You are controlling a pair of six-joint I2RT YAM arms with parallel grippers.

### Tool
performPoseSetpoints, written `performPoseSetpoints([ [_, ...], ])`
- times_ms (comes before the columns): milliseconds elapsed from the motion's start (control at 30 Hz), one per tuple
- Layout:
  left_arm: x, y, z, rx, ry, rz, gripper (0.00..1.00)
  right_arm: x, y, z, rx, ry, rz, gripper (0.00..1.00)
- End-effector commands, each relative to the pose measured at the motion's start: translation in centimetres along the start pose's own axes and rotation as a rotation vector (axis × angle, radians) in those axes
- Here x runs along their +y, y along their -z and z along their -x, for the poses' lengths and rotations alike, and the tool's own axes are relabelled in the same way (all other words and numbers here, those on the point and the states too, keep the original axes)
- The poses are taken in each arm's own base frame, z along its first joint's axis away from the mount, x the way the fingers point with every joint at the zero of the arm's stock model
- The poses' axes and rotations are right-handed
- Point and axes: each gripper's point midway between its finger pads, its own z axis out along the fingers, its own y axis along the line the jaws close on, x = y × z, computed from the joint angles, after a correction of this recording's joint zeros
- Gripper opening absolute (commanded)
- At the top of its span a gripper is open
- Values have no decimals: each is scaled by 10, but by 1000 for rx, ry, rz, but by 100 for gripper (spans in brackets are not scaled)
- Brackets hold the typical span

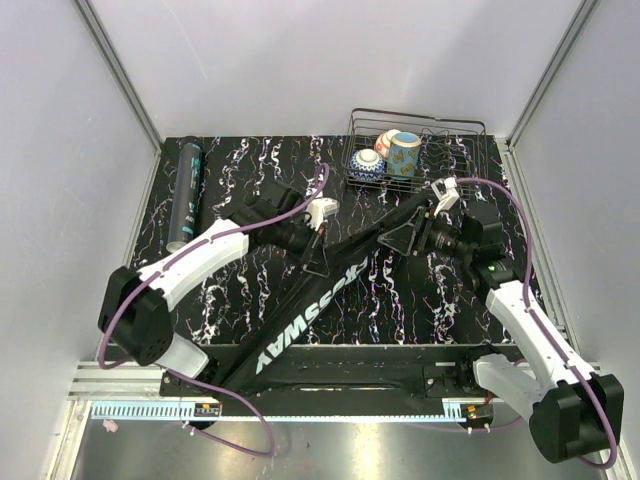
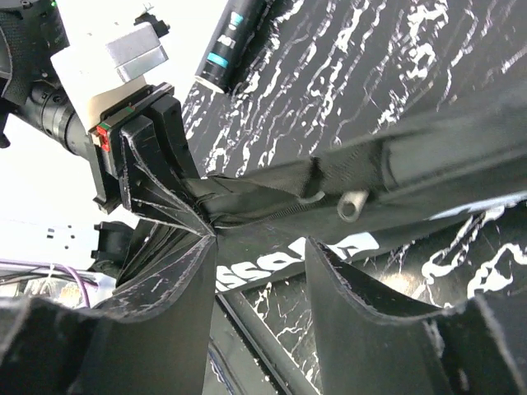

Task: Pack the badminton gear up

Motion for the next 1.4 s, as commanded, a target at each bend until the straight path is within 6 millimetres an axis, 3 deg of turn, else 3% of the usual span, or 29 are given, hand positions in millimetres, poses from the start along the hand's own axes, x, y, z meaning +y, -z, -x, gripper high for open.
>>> performPoseSetpoints([
  [0, -6, -2, 22, -40, -62, -41, 0, -21, 5, -11, -4, -59, -108, 53],
  [167, 3, -11, 15, -16, -47, -34, 0, -45, 5, -8, -42, -119, -237, 54],
  [267, 6, -14, 11, -5, -39, -36, 0, -48, 3, -7, -52, -130, -246, 51],
  [400, 8, -16, 11, -1, -32, -37, 0, -40, 2, 0, -76, -103, -202, 44],
  [833, 5, -13, 10, -8, -38, -54, 0, -41, -8, 15, -95, -126, -155, 30],
  [933, 6, -14, 9, -5, -36, -54, 0, -37, -10, 14, -84, -125, -132, 21],
  [967, 6, -13, 10, -7, -34, -52, 0, -36, -10, 14, -81, -125, -127, 16],
  [1000, 6, -14, 10, -8, -36, -54, 0, -36, -10, 13, -77, -120, -122, 6],
  [1067, 6, -13, 11, -11, -36, -52, 0, -32, -9, 12, -70, -103, -104, 0],
  [1367, 5, -15, 16, -23, -26, -57, 0, -24, -6, -1, -16, -100, -73, 0],
])
